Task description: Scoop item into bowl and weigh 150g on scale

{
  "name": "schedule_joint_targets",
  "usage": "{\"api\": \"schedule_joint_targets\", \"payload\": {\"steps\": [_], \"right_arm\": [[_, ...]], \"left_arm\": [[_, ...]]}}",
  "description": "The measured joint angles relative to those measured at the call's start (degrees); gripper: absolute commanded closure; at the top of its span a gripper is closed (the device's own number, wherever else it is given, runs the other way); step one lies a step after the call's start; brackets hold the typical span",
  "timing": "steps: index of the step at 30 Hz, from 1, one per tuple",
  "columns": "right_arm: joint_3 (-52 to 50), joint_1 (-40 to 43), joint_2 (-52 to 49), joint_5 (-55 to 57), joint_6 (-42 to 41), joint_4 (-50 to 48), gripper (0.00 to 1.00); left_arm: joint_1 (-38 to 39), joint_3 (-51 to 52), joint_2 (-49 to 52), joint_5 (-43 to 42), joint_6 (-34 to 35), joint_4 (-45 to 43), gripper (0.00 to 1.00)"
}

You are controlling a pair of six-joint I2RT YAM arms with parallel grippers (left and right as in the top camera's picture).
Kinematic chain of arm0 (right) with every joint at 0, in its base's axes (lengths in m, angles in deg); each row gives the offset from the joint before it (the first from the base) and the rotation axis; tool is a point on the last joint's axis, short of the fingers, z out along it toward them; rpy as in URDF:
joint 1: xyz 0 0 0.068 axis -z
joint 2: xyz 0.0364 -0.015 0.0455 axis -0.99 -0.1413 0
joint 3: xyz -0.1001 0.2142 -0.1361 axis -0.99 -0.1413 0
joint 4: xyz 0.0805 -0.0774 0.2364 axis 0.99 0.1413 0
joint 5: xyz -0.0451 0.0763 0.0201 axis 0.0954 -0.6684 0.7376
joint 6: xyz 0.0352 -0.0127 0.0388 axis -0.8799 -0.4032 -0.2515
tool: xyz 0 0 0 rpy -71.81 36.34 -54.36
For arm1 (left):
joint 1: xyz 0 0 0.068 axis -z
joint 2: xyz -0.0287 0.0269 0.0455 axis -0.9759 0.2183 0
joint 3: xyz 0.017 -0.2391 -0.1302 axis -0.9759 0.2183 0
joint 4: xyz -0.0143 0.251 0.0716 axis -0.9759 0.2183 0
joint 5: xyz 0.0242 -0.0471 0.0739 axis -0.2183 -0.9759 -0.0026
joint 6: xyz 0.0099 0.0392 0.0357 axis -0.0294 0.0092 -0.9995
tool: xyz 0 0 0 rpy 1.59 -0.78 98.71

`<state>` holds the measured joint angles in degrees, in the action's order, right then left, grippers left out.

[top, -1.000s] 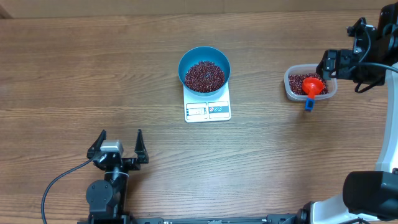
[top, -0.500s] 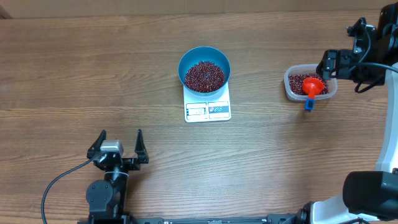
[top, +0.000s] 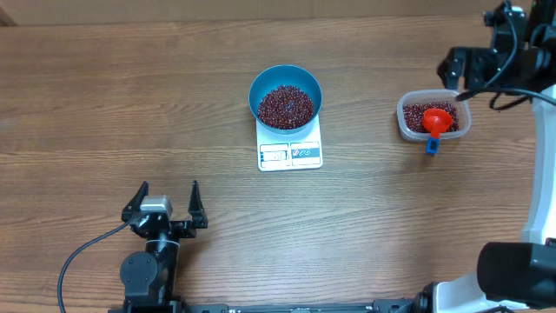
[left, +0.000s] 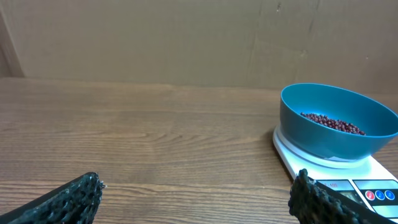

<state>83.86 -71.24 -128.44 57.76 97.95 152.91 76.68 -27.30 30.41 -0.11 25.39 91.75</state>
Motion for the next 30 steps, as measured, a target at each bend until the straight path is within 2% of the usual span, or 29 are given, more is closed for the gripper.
{"api": "schedule_joint_targets", "payload": {"steps": [6,12,16,21,26,30], "right_arm": [[-3.4,-4.1,4.2,-0.8,0.0,-7.3,0.0],[-14.8,-7.1,11.6,-1.2,-0.2,-17.7,0.0],[-25.5,-8.5,15.7,-1.3,-2.1,-32.6,0.0],[-42.4,-8.8,20.8,-1.4,-8.2,-52.2,0.0],[-58.5,-8.7,25.8,-1.4,-14.0,-68.1,0.0],[-66.6,-8.8,29.3,-1.4,-15.9,-76.0,0.0]], "left_arm": [[0.0,0.0,0.0,0.0,0.0,0.0,0.01],[0.0,0.0,0.0,0.0,0.0,0.0,0.0],[0.0,0.0,0.0,0.0,0.0,0.0,0.01],[0.0,0.0,0.0,0.0,0.0,0.0,0.01],[0.0,0.0,0.0,0.0,0.0,0.0,0.01],[0.0,0.0,0.0,0.0,0.0,0.0,0.01]]}}
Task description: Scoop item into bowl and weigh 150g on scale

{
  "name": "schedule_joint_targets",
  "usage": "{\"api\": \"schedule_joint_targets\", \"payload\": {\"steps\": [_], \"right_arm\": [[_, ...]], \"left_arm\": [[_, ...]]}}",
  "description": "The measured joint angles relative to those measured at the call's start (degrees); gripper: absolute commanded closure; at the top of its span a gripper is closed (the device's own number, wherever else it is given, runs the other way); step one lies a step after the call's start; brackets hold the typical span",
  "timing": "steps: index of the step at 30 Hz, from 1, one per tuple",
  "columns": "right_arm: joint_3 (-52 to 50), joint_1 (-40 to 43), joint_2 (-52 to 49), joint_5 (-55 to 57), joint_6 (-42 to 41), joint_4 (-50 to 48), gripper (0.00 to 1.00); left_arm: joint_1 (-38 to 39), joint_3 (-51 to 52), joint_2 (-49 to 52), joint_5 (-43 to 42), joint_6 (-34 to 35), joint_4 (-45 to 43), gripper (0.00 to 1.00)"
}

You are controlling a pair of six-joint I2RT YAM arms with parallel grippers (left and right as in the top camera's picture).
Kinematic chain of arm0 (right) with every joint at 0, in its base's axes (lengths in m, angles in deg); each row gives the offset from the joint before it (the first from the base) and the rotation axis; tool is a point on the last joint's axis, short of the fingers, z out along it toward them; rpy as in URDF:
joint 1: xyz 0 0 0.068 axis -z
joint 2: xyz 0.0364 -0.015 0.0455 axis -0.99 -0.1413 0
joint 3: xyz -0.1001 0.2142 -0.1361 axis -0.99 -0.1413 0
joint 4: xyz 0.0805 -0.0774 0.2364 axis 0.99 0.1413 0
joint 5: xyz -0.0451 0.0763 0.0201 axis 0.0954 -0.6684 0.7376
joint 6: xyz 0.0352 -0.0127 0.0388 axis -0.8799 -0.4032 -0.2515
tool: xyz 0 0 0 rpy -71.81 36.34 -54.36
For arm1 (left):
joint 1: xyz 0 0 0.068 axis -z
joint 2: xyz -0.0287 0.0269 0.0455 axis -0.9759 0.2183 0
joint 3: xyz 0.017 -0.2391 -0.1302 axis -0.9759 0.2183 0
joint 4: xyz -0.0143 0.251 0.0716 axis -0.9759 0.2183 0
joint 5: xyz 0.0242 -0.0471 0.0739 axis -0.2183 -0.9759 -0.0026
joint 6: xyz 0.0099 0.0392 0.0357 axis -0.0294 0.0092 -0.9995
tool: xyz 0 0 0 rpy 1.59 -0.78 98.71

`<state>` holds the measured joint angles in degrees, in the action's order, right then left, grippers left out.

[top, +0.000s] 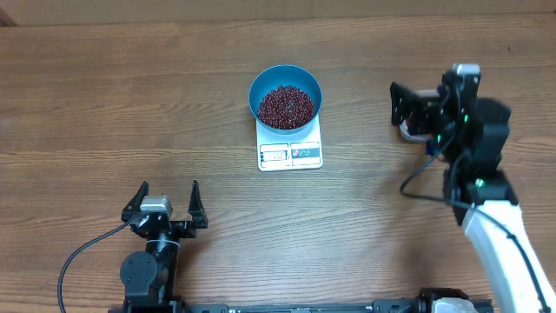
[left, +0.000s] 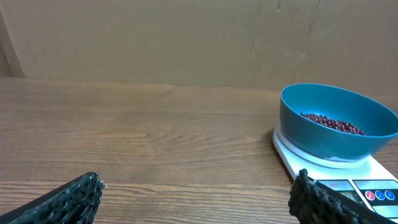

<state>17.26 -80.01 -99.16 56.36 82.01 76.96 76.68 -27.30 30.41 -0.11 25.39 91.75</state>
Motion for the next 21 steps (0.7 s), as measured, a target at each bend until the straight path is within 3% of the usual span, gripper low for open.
{"api": "schedule_joint_targets", "payload": {"steps": [13,17,21], "right_arm": [[-32.8,0.0,15.4,0.0,-1.5,-39.2,0.0],[-38.8,0.0,19.6,0.1,-1.5,-41.8,0.0],[-41.0,0.0,23.5,0.6,-1.5,-38.1,0.0]], "left_arm": [[0.0,0.0,0.0,0.0,0.0,0.0,0.01],[0.0,0.0,0.0,0.0,0.0,0.0,0.0],[0.0,0.0,0.0,0.0,0.0,0.0,0.01]]}}
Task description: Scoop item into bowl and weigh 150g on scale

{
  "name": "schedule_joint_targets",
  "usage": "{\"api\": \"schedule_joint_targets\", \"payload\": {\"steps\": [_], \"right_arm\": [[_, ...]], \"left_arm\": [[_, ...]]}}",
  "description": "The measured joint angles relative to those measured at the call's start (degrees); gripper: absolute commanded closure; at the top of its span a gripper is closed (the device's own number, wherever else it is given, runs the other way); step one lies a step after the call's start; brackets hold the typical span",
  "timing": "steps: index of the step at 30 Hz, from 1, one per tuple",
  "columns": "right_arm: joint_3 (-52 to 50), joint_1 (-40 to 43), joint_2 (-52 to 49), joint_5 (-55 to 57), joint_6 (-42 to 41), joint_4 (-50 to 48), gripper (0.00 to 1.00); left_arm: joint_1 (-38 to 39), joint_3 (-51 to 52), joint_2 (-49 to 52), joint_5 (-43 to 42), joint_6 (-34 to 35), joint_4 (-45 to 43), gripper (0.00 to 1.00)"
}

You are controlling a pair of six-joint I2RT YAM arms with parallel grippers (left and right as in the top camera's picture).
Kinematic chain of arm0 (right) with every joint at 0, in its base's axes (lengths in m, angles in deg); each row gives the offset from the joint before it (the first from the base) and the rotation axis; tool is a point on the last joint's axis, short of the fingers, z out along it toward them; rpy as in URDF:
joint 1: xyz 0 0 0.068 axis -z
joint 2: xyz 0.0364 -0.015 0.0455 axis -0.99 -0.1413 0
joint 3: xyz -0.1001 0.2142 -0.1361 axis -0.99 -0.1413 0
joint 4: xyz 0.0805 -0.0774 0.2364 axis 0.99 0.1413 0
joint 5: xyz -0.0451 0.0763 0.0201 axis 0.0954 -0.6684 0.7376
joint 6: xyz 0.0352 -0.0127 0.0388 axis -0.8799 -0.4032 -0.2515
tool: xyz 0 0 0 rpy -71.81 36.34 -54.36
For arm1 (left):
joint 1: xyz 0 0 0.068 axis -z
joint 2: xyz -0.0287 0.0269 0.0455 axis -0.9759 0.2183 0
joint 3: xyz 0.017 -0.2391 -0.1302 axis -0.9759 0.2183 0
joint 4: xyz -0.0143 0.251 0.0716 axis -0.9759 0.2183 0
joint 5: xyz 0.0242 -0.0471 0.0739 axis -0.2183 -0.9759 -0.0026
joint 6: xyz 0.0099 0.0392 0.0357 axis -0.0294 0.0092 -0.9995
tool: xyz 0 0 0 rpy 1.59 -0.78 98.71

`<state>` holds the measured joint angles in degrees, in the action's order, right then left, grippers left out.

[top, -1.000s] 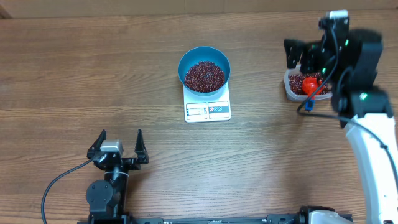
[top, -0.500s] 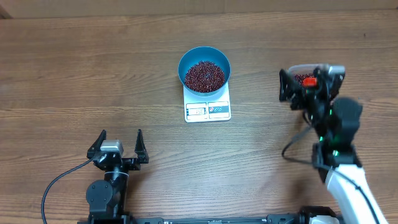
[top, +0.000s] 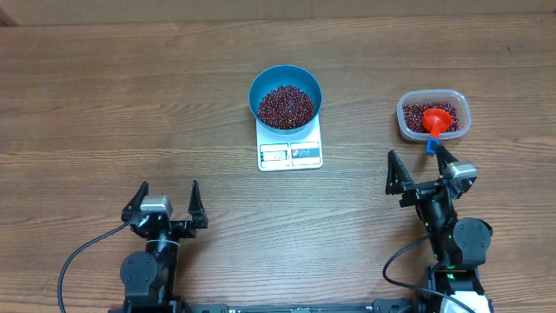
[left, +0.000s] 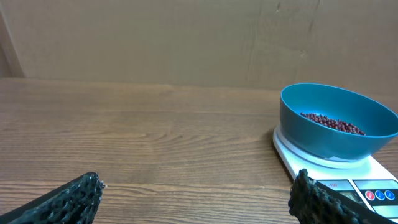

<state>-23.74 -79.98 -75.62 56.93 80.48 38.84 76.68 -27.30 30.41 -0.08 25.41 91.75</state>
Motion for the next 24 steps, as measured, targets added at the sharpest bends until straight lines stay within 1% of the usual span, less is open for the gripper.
{"api": "schedule_joint_targets", "payload": {"steps": [8,20,24], "right_arm": [[0.0,0.0,4.8,1.0,0.0,6.0,0.0],[0.0,0.0,11.3,1.1,-0.4,22.5,0.0],[0.0,0.0,12.3,1.1,-0.5,25.3,0.0]], "left_arm": [[0.0,0.0,0.0,0.0,0.0,0.0,0.0],[0.0,0.0,0.0,0.0,0.0,0.0,0.01],[0.0,0.0,0.0,0.0,0.0,0.0,0.01]]}}
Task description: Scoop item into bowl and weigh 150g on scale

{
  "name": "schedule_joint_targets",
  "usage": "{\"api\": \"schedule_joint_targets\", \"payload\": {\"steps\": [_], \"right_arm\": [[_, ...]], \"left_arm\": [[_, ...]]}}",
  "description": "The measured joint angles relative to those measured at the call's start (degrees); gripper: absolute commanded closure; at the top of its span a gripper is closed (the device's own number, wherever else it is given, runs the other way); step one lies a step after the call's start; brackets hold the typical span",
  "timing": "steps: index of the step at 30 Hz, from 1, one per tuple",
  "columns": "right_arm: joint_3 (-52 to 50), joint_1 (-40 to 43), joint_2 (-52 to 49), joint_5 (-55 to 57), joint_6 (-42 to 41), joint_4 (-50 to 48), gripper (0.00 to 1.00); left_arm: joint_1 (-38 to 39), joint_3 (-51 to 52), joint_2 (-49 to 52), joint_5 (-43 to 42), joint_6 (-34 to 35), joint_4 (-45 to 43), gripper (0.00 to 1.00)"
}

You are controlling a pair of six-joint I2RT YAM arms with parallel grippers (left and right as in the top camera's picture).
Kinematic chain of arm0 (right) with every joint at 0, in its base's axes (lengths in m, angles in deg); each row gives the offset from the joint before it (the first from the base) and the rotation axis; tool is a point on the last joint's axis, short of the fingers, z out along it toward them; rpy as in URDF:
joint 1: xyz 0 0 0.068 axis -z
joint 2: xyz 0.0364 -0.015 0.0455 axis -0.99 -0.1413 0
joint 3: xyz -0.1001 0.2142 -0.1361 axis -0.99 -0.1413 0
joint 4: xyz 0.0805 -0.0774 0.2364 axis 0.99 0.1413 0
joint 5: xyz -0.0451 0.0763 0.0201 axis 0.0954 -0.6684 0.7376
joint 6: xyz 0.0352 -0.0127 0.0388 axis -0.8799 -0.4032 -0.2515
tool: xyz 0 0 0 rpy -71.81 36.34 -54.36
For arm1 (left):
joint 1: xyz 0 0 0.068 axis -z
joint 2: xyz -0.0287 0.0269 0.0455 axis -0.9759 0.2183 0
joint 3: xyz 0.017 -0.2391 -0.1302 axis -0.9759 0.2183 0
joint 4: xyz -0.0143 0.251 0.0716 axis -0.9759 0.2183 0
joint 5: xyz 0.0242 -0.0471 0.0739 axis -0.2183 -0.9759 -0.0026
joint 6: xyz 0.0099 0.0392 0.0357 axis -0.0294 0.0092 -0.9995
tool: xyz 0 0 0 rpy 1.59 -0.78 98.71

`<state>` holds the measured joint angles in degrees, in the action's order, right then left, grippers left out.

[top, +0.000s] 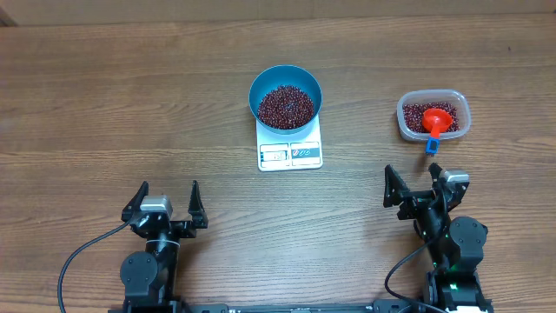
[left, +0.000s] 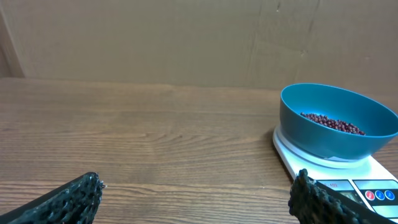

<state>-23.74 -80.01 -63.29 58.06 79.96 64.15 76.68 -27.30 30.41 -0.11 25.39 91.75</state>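
Observation:
A blue bowl of dark red beans sits on the white scale at the table's middle back. It also shows at the right of the left wrist view, bowl on scale. A clear tub of beans at the right back holds a red scoop with a blue handle. My left gripper rests open at the front left, nothing between its fingertips. My right gripper stands open at the front right, well short of the tub.
The brown wooden table stretches bare to the left of the scale. A cardboard wall rises behind the table's far edge. Cables trail from both arm bases at the front edge.
My right arm has settled a little nearer the front edge, its gripper still open. The left arm, bowl, scale, tub and scoop are where they were.
My right arm was first raised at the far right by the tub, the scoop lying in the tub. Then its open gripper hung over the tub. After that it stood low at the front right, where it stays. The left arm never moved.

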Motion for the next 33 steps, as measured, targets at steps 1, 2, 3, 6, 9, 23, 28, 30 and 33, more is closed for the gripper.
{"api": "schedule_joint_targets", "payload": {"steps": [1,2,3,6,9,23,28,30,33], "right_arm": [[0.0,0.0,0.2,0.0,0.0,0.6,0.0],[0.0,0.0,0.3,0.0,0.0,1.4,0.0],[0.0,0.0,0.4,0.0,0.0,2.2,0.0],[0.0,0.0,1.7,0.1,0.0,6.2,0.0],[0.0,0.0,4.5,0.9,0.0,10.9,0.0],[0.0,0.0,18.9,4.6,0.0,22.1,0.0],[0.0,0.0,20.9,5.7,0.0,22.2,0.0],[0.0,0.0,21.6,6.3,0.0,22.3,0.0],[0.0,0.0,23.3,7.1,0.3,22.4,0.0]], "left_arm": [[0.0,0.0,0.0,0.0,0.0,0.0,0.01],[0.0,0.0,0.0,0.0,0.0,0.0,0.0],[0.0,0.0,0.0,0.0,0.0,0.0,0.01],[0.0,0.0,0.0,0.0,0.0,0.0,0.01],[0.0,0.0,0.0,0.0,0.0,0.0,0.01],[0.0,0.0,0.0,0.0,0.0,0.0,0.01],[0.0,0.0,0.0,0.0,0.0,0.0,0.01],[0.0,0.0,0.0,0.0,0.0,0.0,0.01],[0.0,0.0,0.0,0.0,0.0,0.0,0.01]]}}
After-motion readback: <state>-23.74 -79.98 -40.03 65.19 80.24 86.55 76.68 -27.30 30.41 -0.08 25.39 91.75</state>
